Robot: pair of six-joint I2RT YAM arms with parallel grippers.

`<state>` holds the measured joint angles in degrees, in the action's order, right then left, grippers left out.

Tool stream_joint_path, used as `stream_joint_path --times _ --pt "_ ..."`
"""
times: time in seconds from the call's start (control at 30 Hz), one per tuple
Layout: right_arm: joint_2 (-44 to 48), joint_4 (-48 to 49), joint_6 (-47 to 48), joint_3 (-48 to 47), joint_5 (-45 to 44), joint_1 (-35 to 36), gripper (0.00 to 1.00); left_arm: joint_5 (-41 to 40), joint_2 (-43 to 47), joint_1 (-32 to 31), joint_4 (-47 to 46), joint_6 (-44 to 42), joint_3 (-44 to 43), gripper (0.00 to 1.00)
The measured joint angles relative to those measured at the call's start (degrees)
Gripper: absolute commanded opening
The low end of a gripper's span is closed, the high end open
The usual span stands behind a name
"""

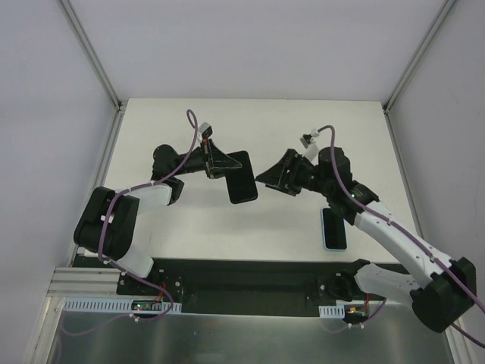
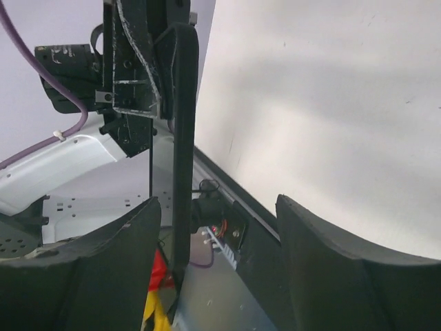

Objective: Take the phone out of the phone case
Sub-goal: Remove the phone case from the phone.

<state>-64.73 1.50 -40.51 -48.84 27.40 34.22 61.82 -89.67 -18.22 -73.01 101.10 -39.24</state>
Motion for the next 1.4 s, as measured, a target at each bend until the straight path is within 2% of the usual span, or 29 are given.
stream_joint_path --times 0.1,0.2,0.37,0.67,0.97,1.4 --pt "6.8 -5.8 3.2 -0.2 -5.2 0.3 0.69 -0.4 1.6 0.3 0.0 -1.7 0.0 0.0" --pt "9.5 -11.3 6.0 -1.6 -9.1 1.7 0.69 -0.5 3.1 0.3 0.0 -4.4 0.0 0.0" --pt "9.0 -18.6 10.0 -4.5 -14.5 6.3 0.68 -0.5 5.1 0.3 1.5 -8.7 -0.4 0.0" --pt "6.3 -25.4 15.3 -9.7 -22.4 13.4 0.67 -0.3 7.3 0.3 7.0 -13.4 -0.8 0.0" --pt "6.1 -27.8 17.4 -11.5 -28.3 16.4 0.66 -0.3 8.2 0.3 10.3 -15.9 -1.3 0.0" --pt "5.9 -29.2 19.0 -13.6 -30.6 17.6 0.66 -0.3 8.2 0.3 11.8 -16.6 -1.6 0.0"
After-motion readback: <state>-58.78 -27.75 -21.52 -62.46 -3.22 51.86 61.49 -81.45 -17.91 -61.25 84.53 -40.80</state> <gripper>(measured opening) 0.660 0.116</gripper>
